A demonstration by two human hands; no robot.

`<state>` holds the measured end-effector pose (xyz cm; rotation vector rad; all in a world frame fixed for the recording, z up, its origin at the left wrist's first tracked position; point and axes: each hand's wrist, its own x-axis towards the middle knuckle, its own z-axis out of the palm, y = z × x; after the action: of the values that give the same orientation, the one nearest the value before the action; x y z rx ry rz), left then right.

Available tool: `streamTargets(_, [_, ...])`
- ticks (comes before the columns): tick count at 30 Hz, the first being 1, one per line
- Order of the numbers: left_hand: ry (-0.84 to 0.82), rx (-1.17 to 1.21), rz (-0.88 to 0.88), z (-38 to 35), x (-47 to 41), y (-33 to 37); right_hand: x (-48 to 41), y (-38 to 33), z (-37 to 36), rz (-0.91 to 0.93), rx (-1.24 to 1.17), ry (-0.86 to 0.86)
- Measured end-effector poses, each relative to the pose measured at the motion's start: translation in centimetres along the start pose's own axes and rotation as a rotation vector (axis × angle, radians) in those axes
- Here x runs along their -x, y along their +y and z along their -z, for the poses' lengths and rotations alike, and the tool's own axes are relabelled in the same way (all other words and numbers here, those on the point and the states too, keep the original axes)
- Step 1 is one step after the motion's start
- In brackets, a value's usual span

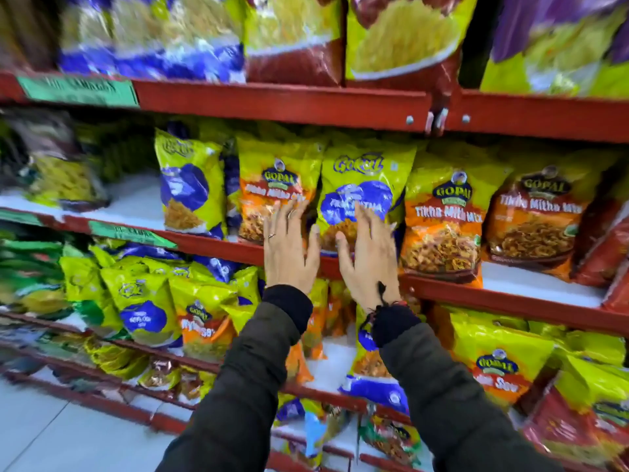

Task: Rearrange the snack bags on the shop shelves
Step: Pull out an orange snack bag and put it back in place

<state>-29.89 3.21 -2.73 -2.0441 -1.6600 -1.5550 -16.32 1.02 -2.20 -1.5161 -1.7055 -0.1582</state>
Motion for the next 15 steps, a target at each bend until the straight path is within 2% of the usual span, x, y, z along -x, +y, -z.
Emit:
streamTargets(2, [0.015,0.041,0.013,0.7,-2.5,-2.3,-2.3,-2.3,-1.9,-0.034,-0.113,-0.051])
streamTargets(5, [-0.01,0.165,0.152,0.6,-5.5,-5.7,-5.5,-4.9,-4.7,-0.189,-0.294,-0.122])
streamTargets(10, [-0.142,0.272,0.588,-1.2,-11.0,-11.6,-9.9,-6.6,-8.4,-0.521,-0.428,-0.173])
streamTargets(13, [-0.134,0.352,0.787,-1.9,-13.0,-13.5,-11.2,-6.3,-9.6,-0.573,-0.42,-0.164])
streamTargets(15, [-0.122,0.483,0.799,-2.0,-13.6,-13.9,-11.6,-6.2,-10.0,-0.575,-0.423,-0.143])
